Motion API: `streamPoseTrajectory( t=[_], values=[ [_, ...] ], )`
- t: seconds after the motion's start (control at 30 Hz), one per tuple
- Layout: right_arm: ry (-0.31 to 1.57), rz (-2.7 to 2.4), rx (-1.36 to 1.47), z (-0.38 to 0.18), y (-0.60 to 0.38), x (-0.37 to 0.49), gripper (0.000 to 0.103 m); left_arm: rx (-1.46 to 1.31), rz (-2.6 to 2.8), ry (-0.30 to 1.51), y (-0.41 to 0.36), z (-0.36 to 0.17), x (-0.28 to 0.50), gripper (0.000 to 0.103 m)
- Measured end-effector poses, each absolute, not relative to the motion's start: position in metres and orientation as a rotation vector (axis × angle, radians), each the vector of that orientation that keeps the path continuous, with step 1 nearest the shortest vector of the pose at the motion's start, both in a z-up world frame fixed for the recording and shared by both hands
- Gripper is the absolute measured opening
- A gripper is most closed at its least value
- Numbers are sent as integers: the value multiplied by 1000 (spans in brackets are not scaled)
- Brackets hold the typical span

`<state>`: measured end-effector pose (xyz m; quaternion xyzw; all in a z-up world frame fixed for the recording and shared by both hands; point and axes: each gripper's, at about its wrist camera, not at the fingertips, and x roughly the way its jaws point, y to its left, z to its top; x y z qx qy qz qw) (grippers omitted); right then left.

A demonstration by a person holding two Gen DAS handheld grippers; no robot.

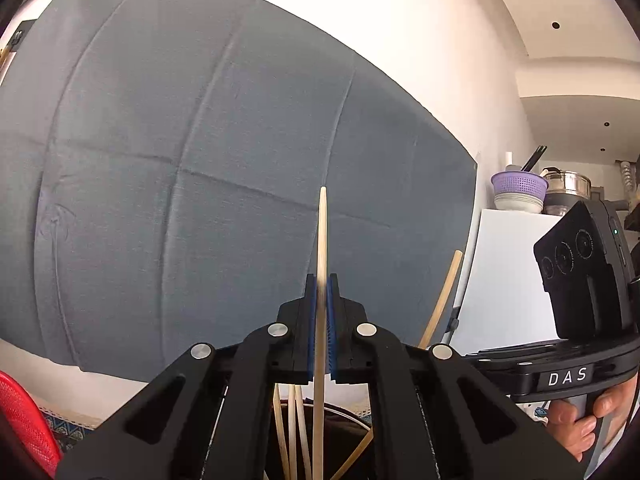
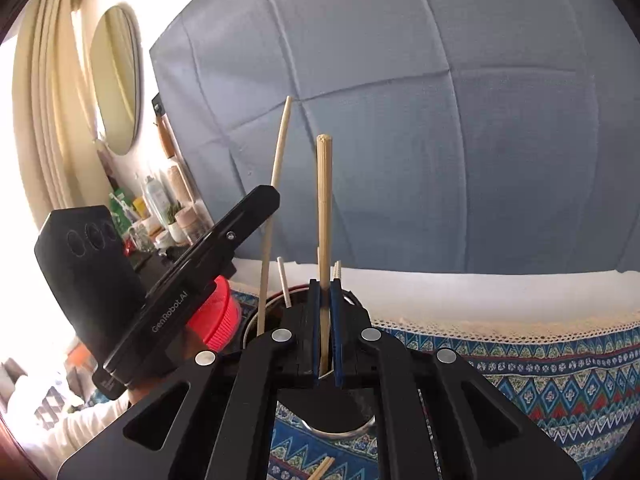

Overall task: Organize utensils
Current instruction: 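Raise both chopsticks over the black holder and open both tools to drop them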

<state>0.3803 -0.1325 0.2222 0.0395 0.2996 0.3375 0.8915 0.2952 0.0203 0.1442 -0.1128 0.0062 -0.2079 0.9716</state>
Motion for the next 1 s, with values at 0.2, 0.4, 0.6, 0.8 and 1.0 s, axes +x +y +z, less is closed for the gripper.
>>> streamPoseTrajectory(
  t=[0.2,0.4,0.6,0.8,1.0],
  values=[
    [674,700,65,198,-128,384,5,-202,-412,47,19,126,296,5],
    [710,706,65,182,-123,387,5,-166,-411,74,20,120,287,5],
    [699,706,56,178,-120,383,8,-136,-409,107,24,117,279,5],
    [676,692,28,184,-121,377,9,-115,-386,124,26,120,269,7],
    [643,681,23,198,-133,368,9,-92,-356,135,31,127,257,23]
  ],
)
